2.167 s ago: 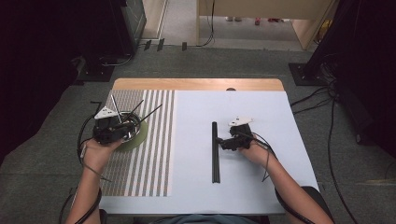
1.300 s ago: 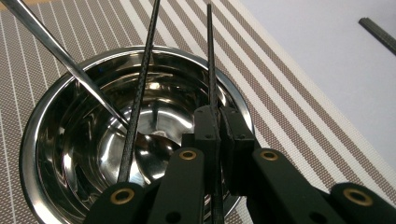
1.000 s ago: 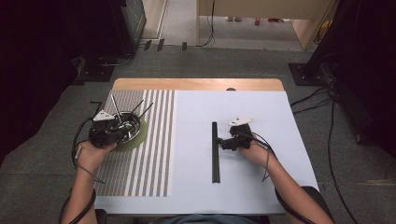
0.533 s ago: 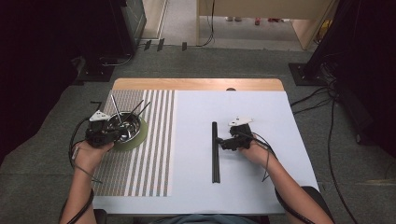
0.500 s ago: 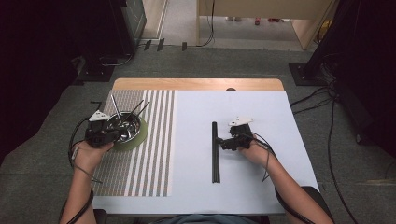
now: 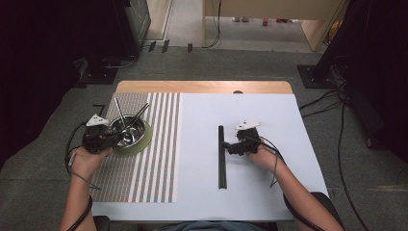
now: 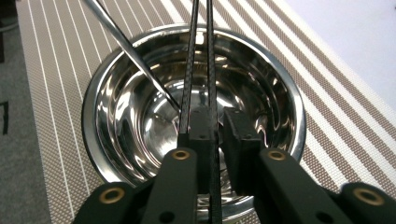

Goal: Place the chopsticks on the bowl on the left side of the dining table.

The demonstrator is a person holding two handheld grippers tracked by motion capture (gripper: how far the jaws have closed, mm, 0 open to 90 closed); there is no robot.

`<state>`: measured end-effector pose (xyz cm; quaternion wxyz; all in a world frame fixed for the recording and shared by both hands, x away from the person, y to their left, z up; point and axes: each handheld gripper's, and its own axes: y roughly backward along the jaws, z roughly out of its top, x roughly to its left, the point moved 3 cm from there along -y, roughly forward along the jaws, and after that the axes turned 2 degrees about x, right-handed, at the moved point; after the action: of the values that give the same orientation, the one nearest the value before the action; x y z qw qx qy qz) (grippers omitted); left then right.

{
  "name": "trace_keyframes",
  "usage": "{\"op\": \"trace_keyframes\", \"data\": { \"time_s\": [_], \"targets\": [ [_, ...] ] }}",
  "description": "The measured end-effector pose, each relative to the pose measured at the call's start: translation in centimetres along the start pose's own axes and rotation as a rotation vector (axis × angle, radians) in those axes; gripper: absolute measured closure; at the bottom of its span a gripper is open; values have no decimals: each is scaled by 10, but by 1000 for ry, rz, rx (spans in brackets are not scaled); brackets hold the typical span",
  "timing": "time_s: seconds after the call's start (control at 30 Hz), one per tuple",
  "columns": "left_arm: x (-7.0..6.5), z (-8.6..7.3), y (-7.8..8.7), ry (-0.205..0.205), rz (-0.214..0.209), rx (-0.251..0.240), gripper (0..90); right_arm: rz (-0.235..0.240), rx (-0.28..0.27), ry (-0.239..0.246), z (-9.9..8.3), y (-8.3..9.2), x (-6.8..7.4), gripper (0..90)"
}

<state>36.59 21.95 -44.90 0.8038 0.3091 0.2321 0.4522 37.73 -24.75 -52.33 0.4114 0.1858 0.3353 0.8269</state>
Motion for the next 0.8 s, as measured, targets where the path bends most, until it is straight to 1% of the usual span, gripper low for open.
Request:
{"op": "trace_keyframes", "data": {
  "time_s": [0.07,0.13,0.17,0.27,0.3,0.4,0.5,0.63,0.73,0.8],
  "targets": [
    [-1,2,2,-1,0,-24,763,-1,0,0,0,0,0,110],
    [0,3,3,1,18,-42,694,0,-1,0,0,0,0,110],
    [1,2,2,3,24,-40,658,0,-1,0,0,0,0,110],
    [2,0,-1,0,35,-28,608,-1,-1,0,0,0,0,110],
    [3,-1,-2,-9,39,-22,599,0,0,0,0,0,0,110],
    [2,-1,-5,-32,50,-29,570,0,0,0,0,0,0,110],
    [3,-1,-9,-44,49,-26,560,0,-1,0,0,0,0,110],
    [2,-2,-13,-48,33,-16,558,-1,-1,0,0,0,0,110],
    [2,-2,-14,-56,33,-9,572,0,0,0,0,0,0,110],
    [2,-3,-14,-51,30,-3,595,-1,-1,0,0,0,0,110]
  ]
}}
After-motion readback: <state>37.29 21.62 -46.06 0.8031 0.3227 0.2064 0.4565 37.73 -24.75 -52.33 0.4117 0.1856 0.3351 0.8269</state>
